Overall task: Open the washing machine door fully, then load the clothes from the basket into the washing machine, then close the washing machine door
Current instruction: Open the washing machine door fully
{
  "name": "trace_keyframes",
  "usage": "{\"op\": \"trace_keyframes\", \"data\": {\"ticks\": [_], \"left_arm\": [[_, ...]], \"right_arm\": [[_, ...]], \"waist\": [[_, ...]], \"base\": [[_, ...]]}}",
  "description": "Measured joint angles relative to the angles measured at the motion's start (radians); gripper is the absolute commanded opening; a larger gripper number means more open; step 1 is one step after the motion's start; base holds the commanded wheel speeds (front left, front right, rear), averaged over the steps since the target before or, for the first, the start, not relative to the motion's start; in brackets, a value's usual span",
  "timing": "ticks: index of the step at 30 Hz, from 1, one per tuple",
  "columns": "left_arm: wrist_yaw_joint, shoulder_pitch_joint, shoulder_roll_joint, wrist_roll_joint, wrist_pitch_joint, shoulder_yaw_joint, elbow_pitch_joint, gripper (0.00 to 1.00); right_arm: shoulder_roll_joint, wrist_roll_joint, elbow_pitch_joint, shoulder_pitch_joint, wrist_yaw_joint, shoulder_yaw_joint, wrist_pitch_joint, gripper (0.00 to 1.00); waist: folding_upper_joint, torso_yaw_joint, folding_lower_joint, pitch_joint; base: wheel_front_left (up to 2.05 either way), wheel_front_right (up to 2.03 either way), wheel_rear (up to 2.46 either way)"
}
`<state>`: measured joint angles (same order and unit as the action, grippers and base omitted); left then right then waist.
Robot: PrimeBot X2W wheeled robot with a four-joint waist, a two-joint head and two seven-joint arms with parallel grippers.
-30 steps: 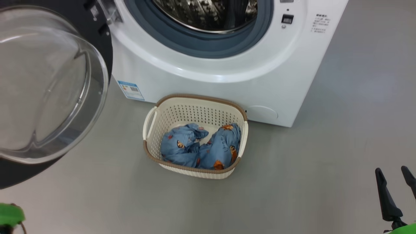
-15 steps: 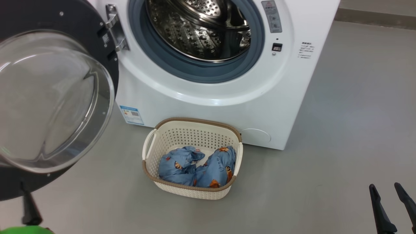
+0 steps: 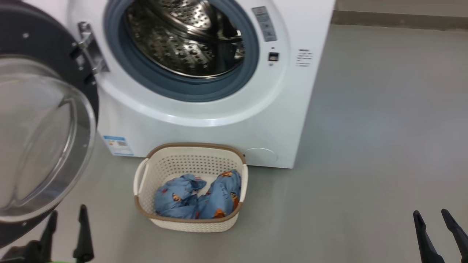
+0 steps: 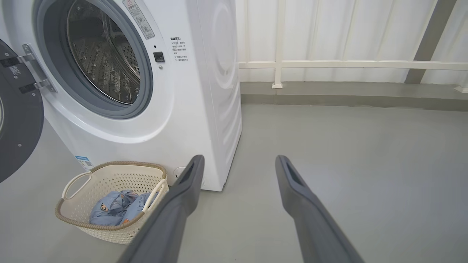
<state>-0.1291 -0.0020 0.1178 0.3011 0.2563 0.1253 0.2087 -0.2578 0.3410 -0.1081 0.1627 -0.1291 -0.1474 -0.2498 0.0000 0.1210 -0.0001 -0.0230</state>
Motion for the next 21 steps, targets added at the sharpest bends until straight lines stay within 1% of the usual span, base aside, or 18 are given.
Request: {"op": "trace_keyframes", "data": {"ticks": [12, 21], "left_arm": [[0.0, 0.019, 0.002, 0.014, 0.0, -0.129, -0.046, 1.0], [0.0, 0.018, -0.009, 0.012, 0.0, -0.16, -0.055, 1.0]], "right_arm": [[0.0, 0.0, 0.0, -0.001, 0.0, -0.002, 0.0, 1.0], [0.002, 0.0, 0.0, -0.004, 0.0, -0.013, 0.0, 1.0]], "waist": [[0.0, -0.117, 0.0, -0.007], [0.0, -0.158, 0.0, -0.026]], "base": [[0.0, 0.0, 0.0], [0.0, 0.0, 0.0]]}}
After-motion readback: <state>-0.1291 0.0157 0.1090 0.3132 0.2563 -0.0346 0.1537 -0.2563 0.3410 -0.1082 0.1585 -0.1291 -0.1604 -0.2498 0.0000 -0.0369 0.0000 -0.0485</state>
